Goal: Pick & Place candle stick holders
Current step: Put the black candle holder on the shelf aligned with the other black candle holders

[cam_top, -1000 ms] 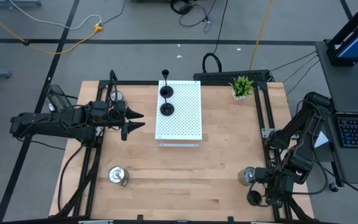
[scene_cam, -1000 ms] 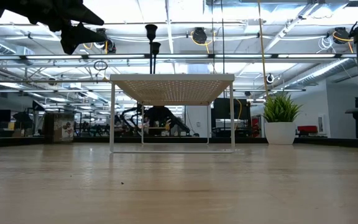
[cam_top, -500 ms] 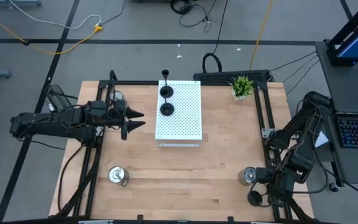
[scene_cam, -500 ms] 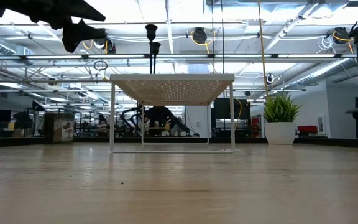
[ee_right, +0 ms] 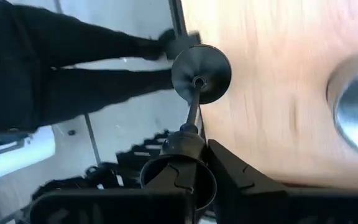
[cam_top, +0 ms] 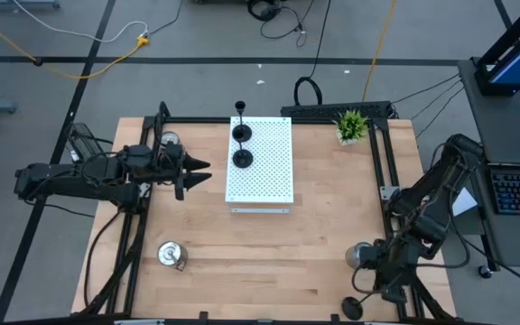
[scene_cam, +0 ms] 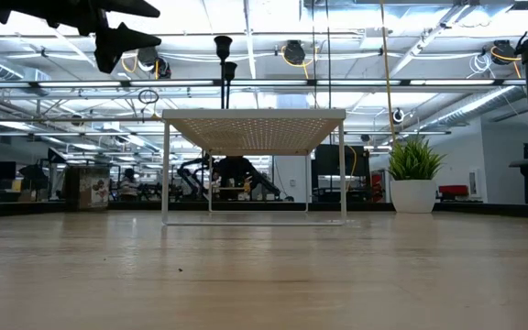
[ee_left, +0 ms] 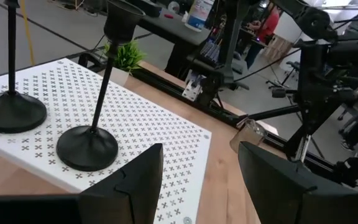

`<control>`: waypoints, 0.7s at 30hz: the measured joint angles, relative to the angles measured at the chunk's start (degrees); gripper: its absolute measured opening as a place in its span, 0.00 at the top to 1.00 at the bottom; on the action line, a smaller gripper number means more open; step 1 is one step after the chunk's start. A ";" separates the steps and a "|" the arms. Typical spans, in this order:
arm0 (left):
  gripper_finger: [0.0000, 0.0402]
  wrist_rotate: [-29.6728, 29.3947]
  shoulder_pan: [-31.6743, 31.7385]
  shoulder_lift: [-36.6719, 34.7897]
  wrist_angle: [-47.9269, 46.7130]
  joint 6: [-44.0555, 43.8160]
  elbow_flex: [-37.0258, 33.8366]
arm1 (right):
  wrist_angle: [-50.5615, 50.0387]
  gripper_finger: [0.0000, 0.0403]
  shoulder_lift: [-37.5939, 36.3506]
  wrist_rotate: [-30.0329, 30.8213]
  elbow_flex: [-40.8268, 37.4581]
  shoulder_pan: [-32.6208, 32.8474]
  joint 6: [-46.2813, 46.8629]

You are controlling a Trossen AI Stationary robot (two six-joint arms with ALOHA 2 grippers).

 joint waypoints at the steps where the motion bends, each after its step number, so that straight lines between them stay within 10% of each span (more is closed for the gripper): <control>1: 0.46 0.02 -0.02 0.00 0.04 -0.15 0.00 | 0.43 0.97 0.00 0.08 0.43 -0.92 -0.92; 21: 0.46 2.72 -14.14 6.89 16.15 -6.75 0.00 | 6.97 0.97 4.51 0.17 11.38 -20.88 -22.31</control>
